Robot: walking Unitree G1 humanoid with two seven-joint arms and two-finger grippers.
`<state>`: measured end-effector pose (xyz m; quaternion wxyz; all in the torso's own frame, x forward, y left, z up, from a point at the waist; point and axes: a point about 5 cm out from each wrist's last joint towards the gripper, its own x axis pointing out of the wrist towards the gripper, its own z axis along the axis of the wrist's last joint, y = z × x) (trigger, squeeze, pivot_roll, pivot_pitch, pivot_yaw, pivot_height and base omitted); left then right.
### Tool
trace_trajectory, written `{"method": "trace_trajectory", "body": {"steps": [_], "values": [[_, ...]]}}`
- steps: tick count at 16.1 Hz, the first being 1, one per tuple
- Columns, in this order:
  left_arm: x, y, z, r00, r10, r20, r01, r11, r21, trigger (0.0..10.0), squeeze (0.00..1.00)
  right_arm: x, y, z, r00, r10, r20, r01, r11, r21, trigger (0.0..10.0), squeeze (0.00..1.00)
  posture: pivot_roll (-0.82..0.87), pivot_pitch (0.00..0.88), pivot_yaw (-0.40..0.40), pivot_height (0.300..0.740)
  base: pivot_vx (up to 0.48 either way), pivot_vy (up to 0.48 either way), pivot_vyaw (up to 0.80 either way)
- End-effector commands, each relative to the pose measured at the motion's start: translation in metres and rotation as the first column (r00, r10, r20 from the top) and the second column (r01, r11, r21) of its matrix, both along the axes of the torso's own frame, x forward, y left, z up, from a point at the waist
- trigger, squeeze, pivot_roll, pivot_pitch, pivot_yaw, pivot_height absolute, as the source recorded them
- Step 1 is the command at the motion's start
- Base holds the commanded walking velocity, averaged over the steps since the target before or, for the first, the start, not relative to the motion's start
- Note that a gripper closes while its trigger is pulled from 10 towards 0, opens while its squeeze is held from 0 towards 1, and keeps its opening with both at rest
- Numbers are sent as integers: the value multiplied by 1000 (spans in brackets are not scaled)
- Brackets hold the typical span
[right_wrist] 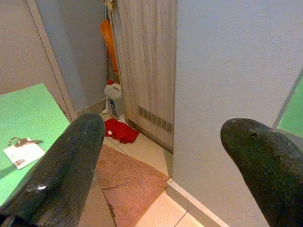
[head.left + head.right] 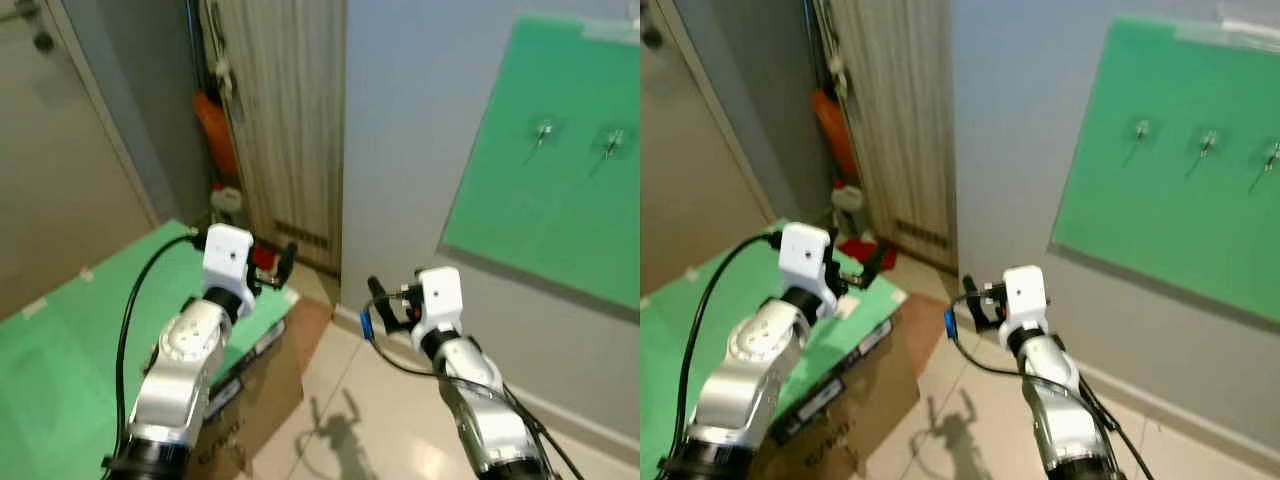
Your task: Hang keys on a hook
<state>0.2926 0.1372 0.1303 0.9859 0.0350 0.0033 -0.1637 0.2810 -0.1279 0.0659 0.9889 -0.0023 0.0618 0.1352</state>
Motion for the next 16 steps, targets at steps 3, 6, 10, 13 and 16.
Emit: {"method": "trace_trajectory", "body": {"steps": [3, 6, 10, 13, 16], "values": [[-1, 0, 2, 1000, -5, 3, 5, 1000, 23, 10000, 0, 1, 1, 5, 1000, 5, 19, -5, 1000, 1, 10000, 0, -67, 0, 42, 740, 86, -445, 429], [-2, 1, 2, 1000, 8, 4, -8, 1000, -12, 10000, 0, 1, 1, 4, 1000, 10, 14, -10, 1000, 3, 10000, 0, -65, 0, 38, 740, 0, -199, 435], [-3, 2, 2, 1000, 13, 3, -13, 1000, -10, 10000, 0, 1, 1, 4, 1000, 12, 13, -12, 1000, 3, 10000, 0, -64, 0, 39, 740, 0, 0, 431], [-2, 2, 0, 1000, 9, -1, -9, 1000, 24, 10000, 0, 1, 1, 4, 1000, 8, 13, -8, 1000, 3, 10000, 0, -66, 0, 41, 740, 0, 0, 433], [-3, -2, 1, 1000, -7, 25, 6, 998, 58, 10000, 0, 1, 0, 4, 1000, 5, 13, -5, 1000, 5, 10000, 0, -68, 0, 42, 740, 0, 0, 431]]}}
